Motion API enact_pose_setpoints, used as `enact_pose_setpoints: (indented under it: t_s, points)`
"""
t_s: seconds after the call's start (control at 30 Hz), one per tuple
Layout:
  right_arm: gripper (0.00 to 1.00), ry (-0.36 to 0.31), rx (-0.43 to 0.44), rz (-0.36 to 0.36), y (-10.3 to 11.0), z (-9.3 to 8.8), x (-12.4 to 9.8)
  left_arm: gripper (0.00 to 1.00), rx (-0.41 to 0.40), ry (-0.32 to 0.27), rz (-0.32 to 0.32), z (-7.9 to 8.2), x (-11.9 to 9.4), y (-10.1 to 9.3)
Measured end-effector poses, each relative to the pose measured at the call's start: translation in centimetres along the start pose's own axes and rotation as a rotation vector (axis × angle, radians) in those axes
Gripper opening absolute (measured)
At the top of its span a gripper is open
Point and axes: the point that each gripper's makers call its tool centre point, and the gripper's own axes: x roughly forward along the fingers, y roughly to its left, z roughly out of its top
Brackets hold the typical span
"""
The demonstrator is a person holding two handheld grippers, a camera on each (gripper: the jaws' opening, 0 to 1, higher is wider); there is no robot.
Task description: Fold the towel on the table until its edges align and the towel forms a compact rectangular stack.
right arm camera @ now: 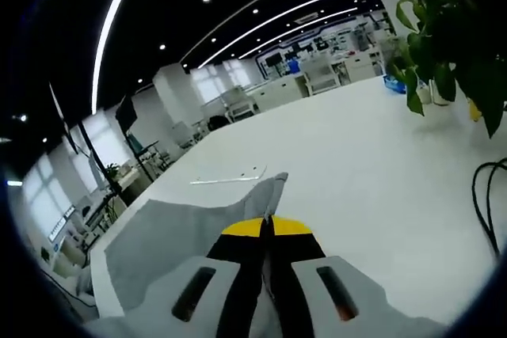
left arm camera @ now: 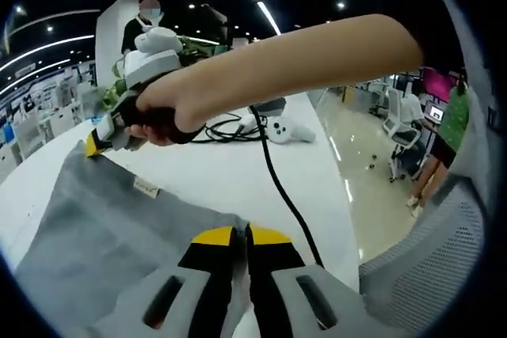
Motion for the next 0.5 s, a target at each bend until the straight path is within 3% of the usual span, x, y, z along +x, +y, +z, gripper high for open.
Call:
enact_pose_setpoints:
  t_s: [0.5]
  points:
    - [0.0, -0.033, 0.062, 0.019, 3.4, 1.9, 0.4, 0.06, 0.016, -0.07, 0.048, 1.5, -4.0, 0.8]
